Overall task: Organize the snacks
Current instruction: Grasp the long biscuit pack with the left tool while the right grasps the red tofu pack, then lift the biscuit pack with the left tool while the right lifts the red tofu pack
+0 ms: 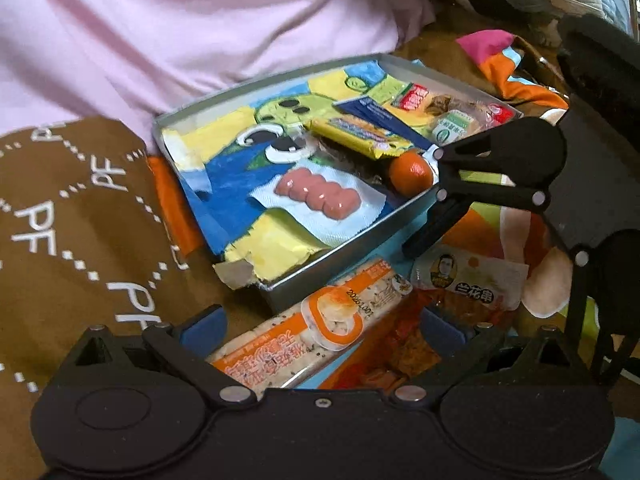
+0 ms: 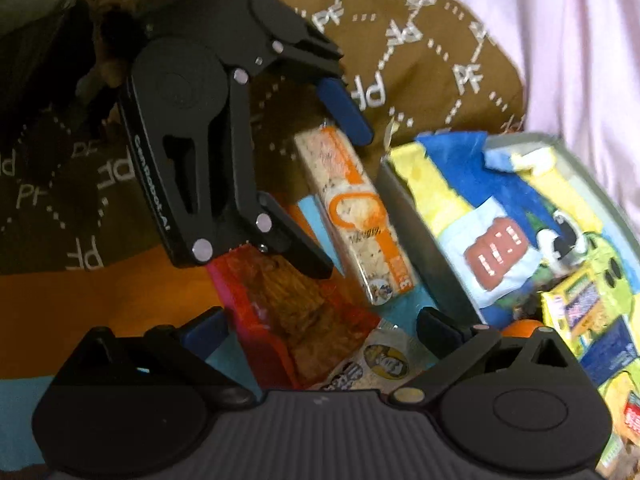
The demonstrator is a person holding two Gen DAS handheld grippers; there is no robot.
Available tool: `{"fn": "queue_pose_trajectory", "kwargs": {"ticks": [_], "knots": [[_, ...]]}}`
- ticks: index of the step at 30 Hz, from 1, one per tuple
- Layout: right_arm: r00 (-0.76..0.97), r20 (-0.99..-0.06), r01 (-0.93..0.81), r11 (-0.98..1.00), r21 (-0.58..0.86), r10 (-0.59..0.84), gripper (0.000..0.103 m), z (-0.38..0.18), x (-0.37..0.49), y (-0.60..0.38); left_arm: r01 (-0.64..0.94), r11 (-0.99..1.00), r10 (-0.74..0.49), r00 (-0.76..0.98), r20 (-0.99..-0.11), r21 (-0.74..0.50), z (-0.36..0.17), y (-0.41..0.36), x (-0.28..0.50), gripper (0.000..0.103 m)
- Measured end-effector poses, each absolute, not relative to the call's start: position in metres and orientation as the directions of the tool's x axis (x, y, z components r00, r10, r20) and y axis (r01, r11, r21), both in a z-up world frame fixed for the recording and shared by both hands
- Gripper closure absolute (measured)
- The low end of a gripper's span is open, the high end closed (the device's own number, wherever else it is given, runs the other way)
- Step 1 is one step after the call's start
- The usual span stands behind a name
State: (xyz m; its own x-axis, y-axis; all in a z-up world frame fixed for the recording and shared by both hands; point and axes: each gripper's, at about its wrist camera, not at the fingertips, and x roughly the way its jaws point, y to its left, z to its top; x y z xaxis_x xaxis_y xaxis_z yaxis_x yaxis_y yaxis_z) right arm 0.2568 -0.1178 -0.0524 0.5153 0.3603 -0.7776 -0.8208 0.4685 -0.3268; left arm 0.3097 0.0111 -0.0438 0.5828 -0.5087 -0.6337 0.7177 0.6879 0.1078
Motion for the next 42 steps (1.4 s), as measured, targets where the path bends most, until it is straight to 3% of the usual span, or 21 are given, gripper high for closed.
{"fn": "queue_pose_trajectory", "kwargs": {"ticks": [13,19,27,31,32,36,39,42], "knots": [[0.414,-0.845,-0.881,0.382,-0.278,0.339,0.0,-0.065,0.234,-0.12,0.71,0.691,-0.538,0.379,-0.753,-0.135,-0.05,0.022,0.315,0.007],[0.434,-0.83,-0.877,0.376,-0.3,0.35,0.001,-0.065,0.218,-0.121,0.644,0.758,-0.466,0.424,-0.776,-0.103,-0.053,0.023,0.312,0.02],[0.471,-0.812,-0.857,0.396,-0.328,0.345,0.001,-0.059,0.246,-0.115,0.62,0.778,-0.468,0.466,-0.751,-0.099,-0.053,0.02,0.322,0.024],[0.427,-0.845,-0.876,0.377,-0.3,0.321,0.003,-0.065,0.264,-0.107,0.624,0.776,-0.463,0.468,-0.753,-0.089,-0.055,0.015,0.327,0.037],[0.418,-0.85,-0.881,0.37,-0.294,0.32,0.008,-0.066,0.264,-0.107,0.624,0.775,-0.47,0.458,-0.755,-0.103,-0.055,0.015,0.327,0.043],[0.422,-0.844,-0.876,0.39,-0.285,0.33,0.019,-0.063,0.253,-0.114,0.608,0.782,-0.473,0.438,-0.764,-0.136,-0.055,0.018,0.325,0.045],[0.44,-0.831,-0.863,0.418,-0.285,0.34,0.033,-0.061,0.241,-0.121,0.572,0.806,-0.454,0.432,-0.779,-0.153,-0.055,0.019,0.321,0.052],[0.481,-0.813,-0.837,0.449,-0.314,0.328,0.038,-0.062,0.225,-0.128,0.5,0.842,-0.444,0.428,-0.787,-0.203,-0.056,0.025,0.314,0.055]]}}
